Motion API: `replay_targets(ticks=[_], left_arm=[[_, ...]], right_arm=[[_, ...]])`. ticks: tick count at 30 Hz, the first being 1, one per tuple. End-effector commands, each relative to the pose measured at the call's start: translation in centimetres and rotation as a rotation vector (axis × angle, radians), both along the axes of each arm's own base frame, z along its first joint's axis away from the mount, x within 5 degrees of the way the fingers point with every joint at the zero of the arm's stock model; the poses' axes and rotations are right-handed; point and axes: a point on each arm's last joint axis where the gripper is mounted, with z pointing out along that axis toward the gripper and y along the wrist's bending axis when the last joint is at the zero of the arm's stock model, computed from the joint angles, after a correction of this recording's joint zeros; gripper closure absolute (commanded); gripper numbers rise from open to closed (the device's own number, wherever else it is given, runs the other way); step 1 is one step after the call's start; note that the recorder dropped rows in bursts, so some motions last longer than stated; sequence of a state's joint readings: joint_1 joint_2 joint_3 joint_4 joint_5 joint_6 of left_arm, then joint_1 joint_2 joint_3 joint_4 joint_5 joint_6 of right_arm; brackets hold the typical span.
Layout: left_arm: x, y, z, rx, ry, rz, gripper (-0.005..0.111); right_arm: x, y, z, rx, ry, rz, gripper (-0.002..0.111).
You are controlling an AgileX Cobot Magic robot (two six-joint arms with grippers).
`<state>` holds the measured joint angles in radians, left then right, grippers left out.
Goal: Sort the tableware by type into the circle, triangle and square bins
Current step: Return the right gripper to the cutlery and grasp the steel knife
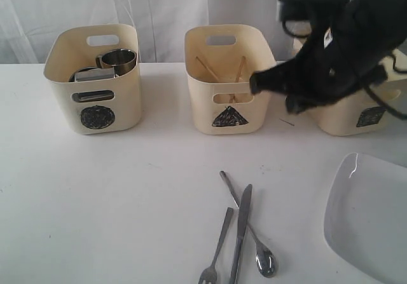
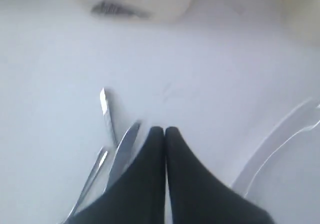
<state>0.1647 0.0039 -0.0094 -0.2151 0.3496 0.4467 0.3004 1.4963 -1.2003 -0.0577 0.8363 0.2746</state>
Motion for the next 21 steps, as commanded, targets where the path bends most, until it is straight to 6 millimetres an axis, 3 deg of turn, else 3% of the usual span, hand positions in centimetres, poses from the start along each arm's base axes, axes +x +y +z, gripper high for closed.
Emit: replay_targets(ticks=[1, 4, 7, 14, 17, 21], left_arm=[[-0.1, -0.1, -0.4, -0.010, 0.020, -0.002, 0.107], [-0.1, -0.1, -0.4, -0.010, 0.020, -0.002, 0.107], [-0.1, -0.1, -0.4, -0.010, 0.020, -0.002, 0.107], [-0.1, -0.1, -0.4, -0.010, 0.020, -0.002, 0.107], [-0.1, -0.1, -0.4, -0.010, 0.020, -0.002, 0.107], [-0.1, -0.1, -0.4, -0.010, 0.020, -0.002, 0.107]], right_arm=[[-5.5, 4.0, -4.2, 0.223, 0.311, 0.104, 0.108], [-8.8, 6.7, -7.0, 0.298, 0.433, 0.164, 0.108], [-10.5, 8.2, -8.6, 0.269, 0.408, 0.228, 0.108], [-10.3, 8.6, -8.8, 0.249, 0.318, 0.254, 0.106], [-10.2, 8.6, -8.8, 0.251, 0.303, 0.257, 0.096], [-10.0, 8.5, -8.9, 0.202, 0.265, 0.334, 0.072]])
